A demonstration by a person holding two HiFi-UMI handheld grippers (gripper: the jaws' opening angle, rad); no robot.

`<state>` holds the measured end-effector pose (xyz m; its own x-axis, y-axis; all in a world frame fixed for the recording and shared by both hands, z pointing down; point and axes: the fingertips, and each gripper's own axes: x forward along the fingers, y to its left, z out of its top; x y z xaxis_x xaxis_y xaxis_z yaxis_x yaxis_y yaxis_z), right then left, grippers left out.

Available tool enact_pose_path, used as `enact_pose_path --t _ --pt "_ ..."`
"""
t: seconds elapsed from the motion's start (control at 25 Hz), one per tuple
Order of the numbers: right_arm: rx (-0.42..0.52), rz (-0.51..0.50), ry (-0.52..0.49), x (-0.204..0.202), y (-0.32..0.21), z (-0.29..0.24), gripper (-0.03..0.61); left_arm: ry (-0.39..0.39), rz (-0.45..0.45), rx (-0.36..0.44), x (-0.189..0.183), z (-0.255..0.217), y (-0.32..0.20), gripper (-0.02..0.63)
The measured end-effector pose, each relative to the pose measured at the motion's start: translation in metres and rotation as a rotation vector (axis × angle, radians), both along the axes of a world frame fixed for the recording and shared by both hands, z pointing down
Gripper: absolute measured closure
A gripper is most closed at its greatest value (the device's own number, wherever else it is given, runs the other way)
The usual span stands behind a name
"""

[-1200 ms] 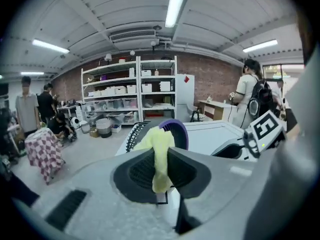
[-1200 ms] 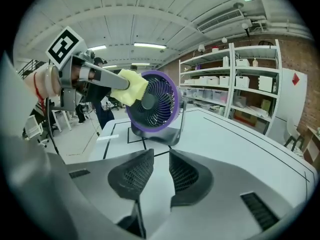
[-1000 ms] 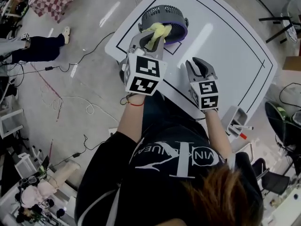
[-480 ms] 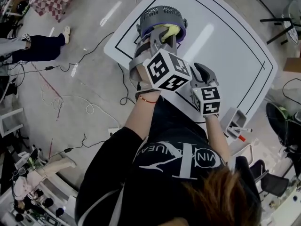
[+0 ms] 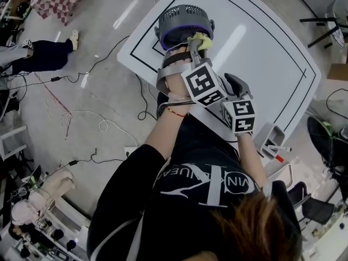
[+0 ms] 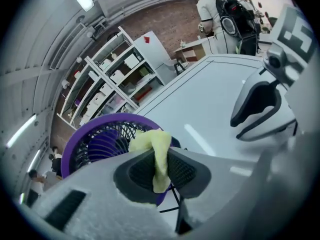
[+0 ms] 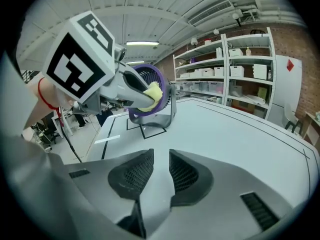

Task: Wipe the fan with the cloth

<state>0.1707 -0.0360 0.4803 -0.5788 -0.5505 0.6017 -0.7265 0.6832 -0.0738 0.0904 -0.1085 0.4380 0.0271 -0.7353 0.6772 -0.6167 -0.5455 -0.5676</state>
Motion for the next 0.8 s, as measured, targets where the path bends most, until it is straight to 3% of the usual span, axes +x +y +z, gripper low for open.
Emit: enact_pose_path --t 0.4,0.8 --pt "-0.023 -0.018 0.007 -0.004 0.005 0.01 0.484 0.032 -0.053 -0.05 -0.02 0.024 0.013 0.56" --pt "-0.029 -0.035 0.001 -0.009 0.008 0.008 0.486 0.169 -0.128 -0.099 -0.037 0.024 0.02 0.56"
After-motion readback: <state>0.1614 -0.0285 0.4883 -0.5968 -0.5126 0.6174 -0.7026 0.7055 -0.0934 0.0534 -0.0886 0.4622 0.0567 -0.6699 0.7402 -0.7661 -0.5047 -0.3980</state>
